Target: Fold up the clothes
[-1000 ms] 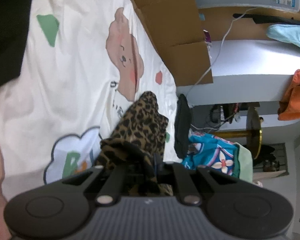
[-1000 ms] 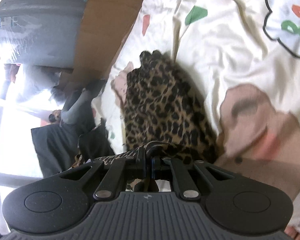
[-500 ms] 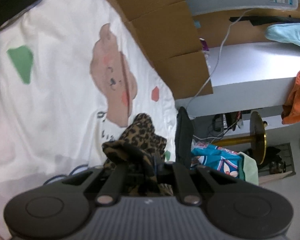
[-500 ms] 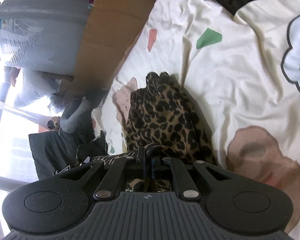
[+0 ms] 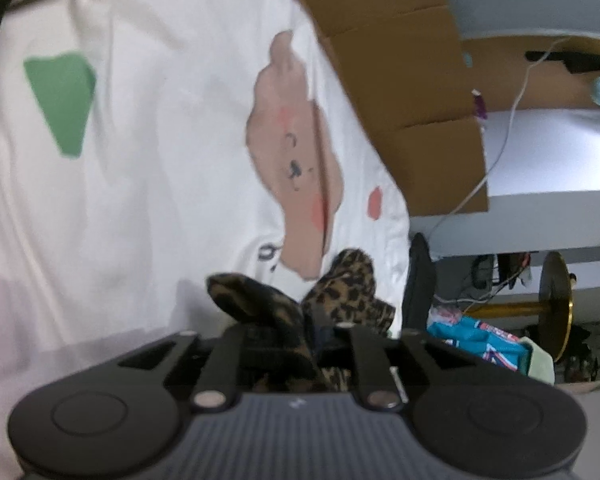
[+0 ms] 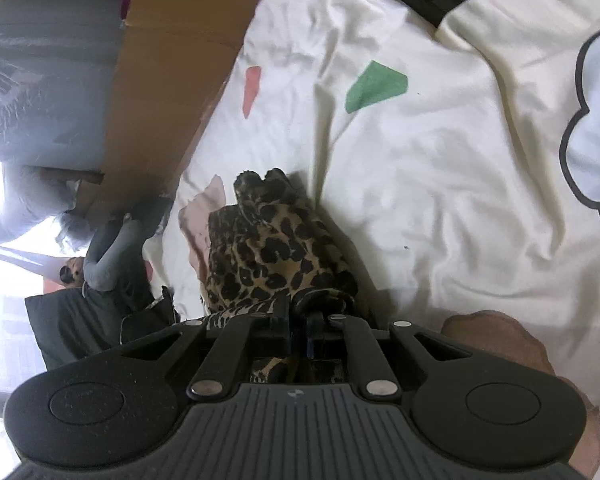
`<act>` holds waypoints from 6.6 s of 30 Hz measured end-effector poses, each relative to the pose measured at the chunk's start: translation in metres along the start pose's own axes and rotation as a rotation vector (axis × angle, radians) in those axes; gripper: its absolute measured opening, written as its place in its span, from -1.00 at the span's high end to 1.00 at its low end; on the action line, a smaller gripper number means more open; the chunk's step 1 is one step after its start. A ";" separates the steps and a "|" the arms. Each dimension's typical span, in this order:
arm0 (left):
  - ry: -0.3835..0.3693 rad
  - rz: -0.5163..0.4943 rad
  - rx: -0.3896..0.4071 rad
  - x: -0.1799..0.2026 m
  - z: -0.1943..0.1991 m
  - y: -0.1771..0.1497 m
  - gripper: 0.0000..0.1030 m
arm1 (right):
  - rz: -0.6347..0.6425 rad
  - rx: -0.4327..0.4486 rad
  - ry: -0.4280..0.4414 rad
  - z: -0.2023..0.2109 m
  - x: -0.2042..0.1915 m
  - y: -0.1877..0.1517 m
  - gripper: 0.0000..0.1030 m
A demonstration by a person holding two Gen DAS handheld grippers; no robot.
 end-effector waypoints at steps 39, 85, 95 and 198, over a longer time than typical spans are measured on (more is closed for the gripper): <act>0.185 -0.344 0.035 0.042 -0.011 0.054 -0.12 | 0.138 0.103 -0.064 0.010 -0.011 0.040 -0.16; 0.371 -0.569 0.041 0.030 -0.053 0.056 0.97 | 0.348 0.106 -0.239 -0.019 -0.018 0.039 0.98; 0.413 -0.584 0.031 0.035 -0.051 0.056 0.78 | 0.334 0.093 -0.295 -0.030 -0.006 0.037 0.90; 0.533 -0.752 0.098 0.094 -0.083 0.083 0.84 | 0.549 0.215 -0.419 -0.028 -0.061 0.084 0.95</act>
Point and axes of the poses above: each gripper's, at about its wrist camera, not at the fingertips, and z roughly against the way its jaws point, x to its right, y to its top, the point moved 6 cm from there along -z, roughly the way its jaws point, and after that the axes turned 2 degrees about x, right-handed, at the moved point
